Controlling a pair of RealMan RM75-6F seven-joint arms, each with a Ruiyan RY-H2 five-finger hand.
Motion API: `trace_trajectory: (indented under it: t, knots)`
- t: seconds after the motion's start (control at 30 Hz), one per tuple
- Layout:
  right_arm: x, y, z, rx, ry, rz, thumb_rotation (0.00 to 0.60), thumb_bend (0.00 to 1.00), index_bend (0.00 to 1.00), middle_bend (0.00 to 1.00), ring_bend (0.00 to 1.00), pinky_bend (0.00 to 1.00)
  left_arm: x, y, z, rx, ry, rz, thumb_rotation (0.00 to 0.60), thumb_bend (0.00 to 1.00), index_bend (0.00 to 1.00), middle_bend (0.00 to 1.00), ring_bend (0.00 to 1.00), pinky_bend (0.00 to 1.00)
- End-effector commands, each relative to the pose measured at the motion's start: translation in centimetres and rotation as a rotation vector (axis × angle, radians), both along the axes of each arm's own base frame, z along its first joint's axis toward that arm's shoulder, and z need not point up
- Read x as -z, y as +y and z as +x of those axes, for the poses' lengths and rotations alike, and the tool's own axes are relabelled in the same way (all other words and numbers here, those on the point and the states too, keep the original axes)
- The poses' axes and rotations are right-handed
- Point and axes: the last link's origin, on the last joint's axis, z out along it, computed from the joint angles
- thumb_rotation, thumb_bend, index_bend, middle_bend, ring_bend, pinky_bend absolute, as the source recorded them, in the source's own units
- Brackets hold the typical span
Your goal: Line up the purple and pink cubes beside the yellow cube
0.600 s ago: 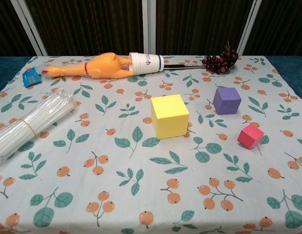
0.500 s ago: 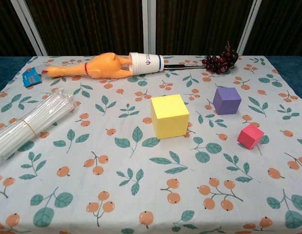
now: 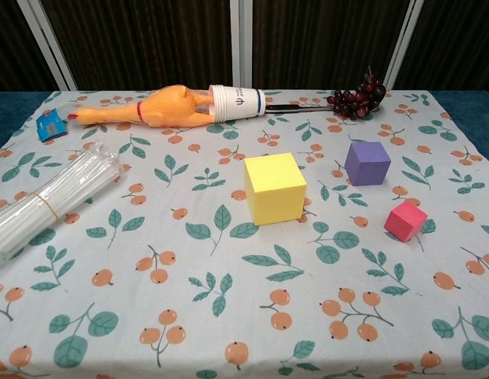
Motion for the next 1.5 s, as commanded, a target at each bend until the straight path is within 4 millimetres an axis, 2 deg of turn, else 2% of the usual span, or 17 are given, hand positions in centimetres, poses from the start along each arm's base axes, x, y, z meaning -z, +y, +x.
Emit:
trace_trajectory:
  t: [0.03,0.3,0.5,0.7,0.9,1.2,1.37,1.5]
  knots:
    - [1.7,-3.3,2.1,-0.047,0.013,0.062,0.600,0.13,0.15,0.12,0.00,0.00,0.1,0.0,0.1,0.004,0.000,-0.003,0.600,0.02,0.22,0.23,0.17,0.15]
    - [7.5,-9.0,5.9,-0.071,0.066,0.219,0.600,0.13,0.20,0.08,0.00,0.00,0.2,0.2,0.1,0.005,0.002,-0.013,0.600,0.02,0.22,0.23,0.17,0.15]
    - [11.1,-12.9,7.0,-0.050,0.113,0.268,0.600,0.14,0.22,0.08,0.00,0.00,0.2,0.2,-0.1,-0.007,0.002,-0.016,0.600,0.02,0.22,0.23,0.17,0.15]
    - [13.6,-15.1,7.6,-0.025,0.127,0.292,0.600,0.15,0.23,0.08,0.00,0.00,0.3,0.3,-0.3,-0.014,0.001,-0.019,0.600,0.02,0.22,0.23,0.17,0.15]
    - [15.4,-16.1,7.9,0.000,0.117,0.316,0.600,0.16,0.27,0.09,0.00,0.00,0.3,0.4,-0.4,-0.015,-0.002,-0.018,0.600,0.02,0.22,0.23,0.17,0.15]
    - [16.3,-16.6,8.0,0.013,0.101,0.304,0.600,0.19,0.37,0.11,0.00,0.00,0.2,0.3,-0.7,-0.020,-0.004,-0.015,0.600,0.02,0.22,0.23,0.17,0.15]
    - [15.9,-15.8,8.5,0.003,0.055,0.304,0.600,0.20,0.40,0.12,0.00,0.00,0.2,0.4,-0.7,-0.018,-0.003,-0.016,0.600,0.02,0.22,0.23,0.17,0.15]
    - [15.7,-14.4,9.9,-0.032,0.008,0.332,0.600,0.20,0.41,0.12,0.00,0.00,0.1,0.5,-0.6,-0.011,-0.003,-0.013,0.600,0.02,0.22,0.23,0.17,0.15]
